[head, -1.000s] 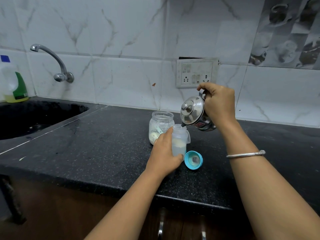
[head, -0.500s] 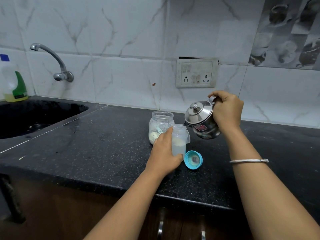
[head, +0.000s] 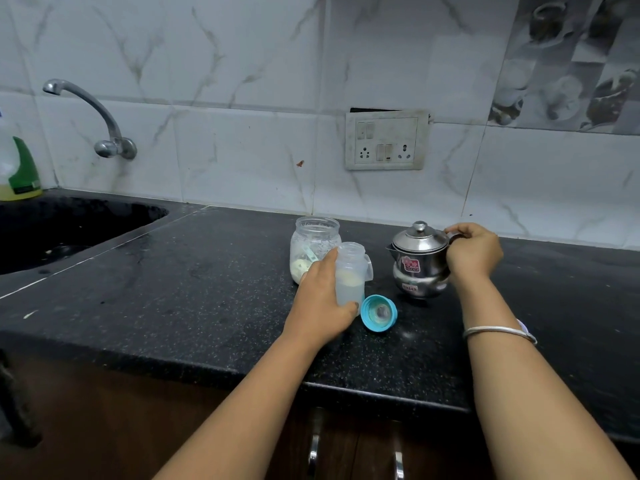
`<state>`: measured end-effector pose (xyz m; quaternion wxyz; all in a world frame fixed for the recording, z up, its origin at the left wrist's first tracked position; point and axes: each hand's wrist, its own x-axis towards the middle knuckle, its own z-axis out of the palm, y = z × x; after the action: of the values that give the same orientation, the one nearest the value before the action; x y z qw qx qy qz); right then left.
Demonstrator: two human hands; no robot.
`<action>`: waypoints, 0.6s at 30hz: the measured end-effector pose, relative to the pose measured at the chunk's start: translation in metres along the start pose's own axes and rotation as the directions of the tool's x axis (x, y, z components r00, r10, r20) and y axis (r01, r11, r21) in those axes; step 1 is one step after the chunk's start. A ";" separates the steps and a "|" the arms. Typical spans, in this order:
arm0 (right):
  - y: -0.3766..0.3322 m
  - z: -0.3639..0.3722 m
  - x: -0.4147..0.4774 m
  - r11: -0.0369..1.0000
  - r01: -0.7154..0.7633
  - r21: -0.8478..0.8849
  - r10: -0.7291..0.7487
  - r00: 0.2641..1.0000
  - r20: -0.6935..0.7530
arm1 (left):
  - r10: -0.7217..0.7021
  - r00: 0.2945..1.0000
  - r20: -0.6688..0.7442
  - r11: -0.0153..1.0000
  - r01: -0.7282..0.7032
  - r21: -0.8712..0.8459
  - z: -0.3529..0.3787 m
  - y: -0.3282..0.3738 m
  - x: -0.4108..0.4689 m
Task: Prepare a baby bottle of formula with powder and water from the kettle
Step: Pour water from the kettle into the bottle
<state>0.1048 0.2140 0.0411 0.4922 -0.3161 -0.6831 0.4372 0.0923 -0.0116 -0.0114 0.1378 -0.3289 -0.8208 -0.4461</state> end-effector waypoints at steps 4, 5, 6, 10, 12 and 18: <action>0.011 -0.001 0.005 0.988 -0.137 0.065 0.141 0.989 -0.055 | 0.006 1.000 -0.001 1.000 -0.006 0.005 -0.001 0.003 -0.001; 0.012 -0.001 0.005 0.983 -0.166 0.085 0.171 0.984 -0.058 | 0.004 1.000 -0.001 1.000 -0.004 0.007 -0.002 0.003 -0.002; 0.014 0.000 0.007 0.976 -0.190 0.106 0.197 0.979 -0.058 | 0.000 1.000 -0.001 1.000 0.000 0.009 -0.002 0.004 -0.002; 0.019 0.003 0.008 0.955 -0.256 0.147 0.266 0.962 -0.055 | -0.001 1.000 -0.005 1.000 0.001 0.009 -0.002 0.005 -0.002; 0.021 0.005 0.007 0.946 -0.277 0.169 0.288 0.957 -0.040 | -0.003 1.000 -0.005 1.000 0.003 0.006 -0.003 0.006 -0.003; 0.021 0.000 0.005 0.956 -0.282 0.081 0.279 0.959 0.050 | -0.002 1.000 -0.007 1.000 0.002 0.005 -0.002 0.005 -0.003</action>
<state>0.1035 0.2275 0.0243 0.4256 -0.3797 -0.6207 0.5380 0.0976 -0.0127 -0.0090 0.1413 -0.3262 -0.8217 -0.4455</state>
